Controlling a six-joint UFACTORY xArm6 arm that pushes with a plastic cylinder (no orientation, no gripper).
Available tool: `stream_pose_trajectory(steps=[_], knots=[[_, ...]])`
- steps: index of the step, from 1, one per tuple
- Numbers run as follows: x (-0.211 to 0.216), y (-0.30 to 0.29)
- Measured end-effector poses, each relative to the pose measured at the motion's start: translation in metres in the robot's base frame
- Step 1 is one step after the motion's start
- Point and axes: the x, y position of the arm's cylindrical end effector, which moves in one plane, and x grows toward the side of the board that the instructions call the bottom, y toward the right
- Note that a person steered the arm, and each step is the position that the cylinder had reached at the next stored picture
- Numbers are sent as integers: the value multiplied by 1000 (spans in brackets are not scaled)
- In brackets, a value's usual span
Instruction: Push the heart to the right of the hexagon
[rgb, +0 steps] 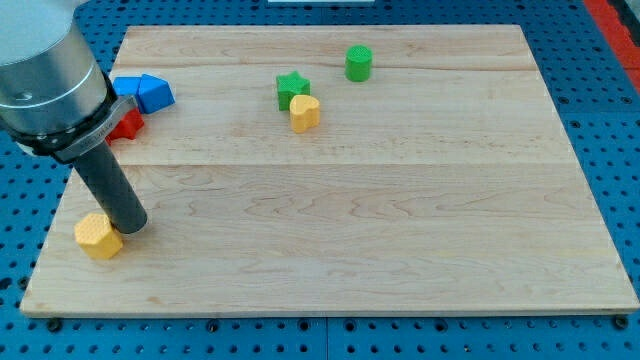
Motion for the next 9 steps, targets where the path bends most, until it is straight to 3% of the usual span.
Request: stream_pose_trajectory(steps=[5, 7, 9], knots=[[-37, 56], [-93, 160], [-175, 265]])
